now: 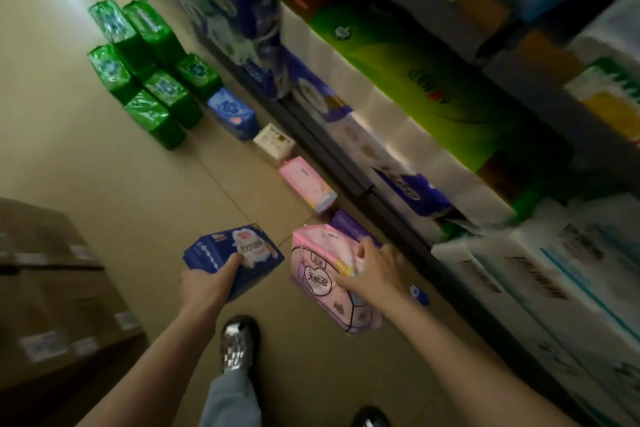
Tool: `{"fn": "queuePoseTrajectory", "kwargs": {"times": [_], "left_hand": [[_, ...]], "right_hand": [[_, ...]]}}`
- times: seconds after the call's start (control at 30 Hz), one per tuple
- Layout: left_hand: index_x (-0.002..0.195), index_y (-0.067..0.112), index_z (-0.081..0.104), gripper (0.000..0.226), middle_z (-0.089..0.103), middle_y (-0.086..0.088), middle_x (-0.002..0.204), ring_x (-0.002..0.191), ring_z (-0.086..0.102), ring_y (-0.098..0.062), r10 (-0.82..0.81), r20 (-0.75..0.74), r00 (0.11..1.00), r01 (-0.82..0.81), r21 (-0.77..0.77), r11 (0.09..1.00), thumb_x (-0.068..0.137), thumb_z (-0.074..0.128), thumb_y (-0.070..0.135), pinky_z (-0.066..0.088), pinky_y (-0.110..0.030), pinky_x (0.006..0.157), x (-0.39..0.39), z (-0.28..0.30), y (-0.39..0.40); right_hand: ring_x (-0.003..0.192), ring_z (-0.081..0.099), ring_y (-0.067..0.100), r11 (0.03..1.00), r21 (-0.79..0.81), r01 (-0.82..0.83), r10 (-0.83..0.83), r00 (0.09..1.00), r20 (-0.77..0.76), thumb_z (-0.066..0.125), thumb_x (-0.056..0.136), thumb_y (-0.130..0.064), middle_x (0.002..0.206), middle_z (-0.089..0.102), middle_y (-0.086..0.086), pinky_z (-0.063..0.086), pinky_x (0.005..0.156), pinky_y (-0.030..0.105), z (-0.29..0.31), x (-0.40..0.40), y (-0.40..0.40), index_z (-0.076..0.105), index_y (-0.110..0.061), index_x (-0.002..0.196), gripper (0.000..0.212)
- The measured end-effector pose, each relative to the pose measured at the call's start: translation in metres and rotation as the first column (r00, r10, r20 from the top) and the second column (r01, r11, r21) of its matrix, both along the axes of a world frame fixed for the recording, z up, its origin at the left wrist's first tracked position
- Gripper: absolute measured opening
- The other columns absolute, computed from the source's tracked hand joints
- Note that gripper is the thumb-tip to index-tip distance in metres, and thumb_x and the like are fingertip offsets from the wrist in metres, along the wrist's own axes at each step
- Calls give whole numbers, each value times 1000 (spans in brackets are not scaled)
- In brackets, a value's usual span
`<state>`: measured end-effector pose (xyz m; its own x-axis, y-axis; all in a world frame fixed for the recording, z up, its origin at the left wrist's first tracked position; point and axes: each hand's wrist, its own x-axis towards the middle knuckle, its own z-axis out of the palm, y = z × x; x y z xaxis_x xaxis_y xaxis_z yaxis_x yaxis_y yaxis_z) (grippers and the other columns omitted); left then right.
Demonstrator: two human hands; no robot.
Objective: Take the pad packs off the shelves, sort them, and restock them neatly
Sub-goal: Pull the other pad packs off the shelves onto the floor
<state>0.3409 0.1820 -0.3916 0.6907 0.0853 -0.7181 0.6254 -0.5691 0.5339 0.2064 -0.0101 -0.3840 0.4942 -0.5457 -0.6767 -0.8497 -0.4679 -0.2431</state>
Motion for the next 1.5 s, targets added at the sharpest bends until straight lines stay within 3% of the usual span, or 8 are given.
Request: {"fn": "queuePoseTrajectory", "kwargs": {"times": [0.3,0.5,0.67,0.87,0.97,1.13,1.27,1.5], "left_hand": [[111,10,56,38,64,-7,94,73,60,-13,-248,115,962,257,-74,964,78,73,18,43,-21,54,125,-87,14],[114,17,51,38,62,3,93,80,60,-8,-268,55,962,274,-159,949,80,69,21,43,-19,59,153,-149,28],[111,20,45,43,58,6,91,79,57,-8,-467,-29,884,460,-125,879,78,71,18,44,-21,59,151,-171,30],[91,27,47,54,56,12,91,79,62,1,-917,-29,398,903,-166,397,50,82,35,48,-12,64,139,-141,-8],[89,27,44,61,60,-1,98,95,61,-24,-984,-114,140,974,-165,158,39,68,53,51,-35,82,115,-136,-45],[132,10,41,65,50,-9,133,117,49,-21,-1000,-23,-18,1000,-22,-17,77,74,12,38,-20,86,49,-138,-103],[139,10,36,62,48,-9,134,117,50,-24,-1000,7,3,995,102,4,84,65,11,41,-29,92,-4,-148,-123],[129,10,44,47,55,-8,125,107,57,-23,-986,-85,-144,967,198,-158,87,61,17,46,-32,88,-69,-196,-120]], "right_hand": [[128,24,35,924,-39,-380,378,925,-43,67,80,-42,138,24,15,40,91,41,-153,143,26,30,-22,134,68],[127,25,35,944,-189,-269,279,960,24,61,87,-33,139,24,15,41,95,43,-243,177,20,34,-21,134,55],[143,-5,34,929,-13,-369,357,905,-232,46,92,-8,157,-4,4,7,116,48,-278,150,13,24,-17,146,59],[143,9,16,826,549,-126,-41,959,281,73,80,-26,158,5,-5,18,114,37,-210,107,13,6,-27,150,97],[131,39,12,736,654,-173,-45,952,301,82,70,-27,145,37,-4,38,108,41,-192,62,17,28,-29,143,92],[101,59,11,892,447,63,-194,947,254,81,71,-30,108,58,-9,51,81,32,-185,-21,2,49,-23,112,52],[106,59,21,919,323,224,-255,965,57,77,75,-24,112,60,2,49,84,35,-212,-102,-3,48,-14,111,47],[98,58,34,966,-224,-127,85,979,-187,84,64,-11,108,59,13,53,79,41,-285,-196,15,55,-5,115,59]]}}
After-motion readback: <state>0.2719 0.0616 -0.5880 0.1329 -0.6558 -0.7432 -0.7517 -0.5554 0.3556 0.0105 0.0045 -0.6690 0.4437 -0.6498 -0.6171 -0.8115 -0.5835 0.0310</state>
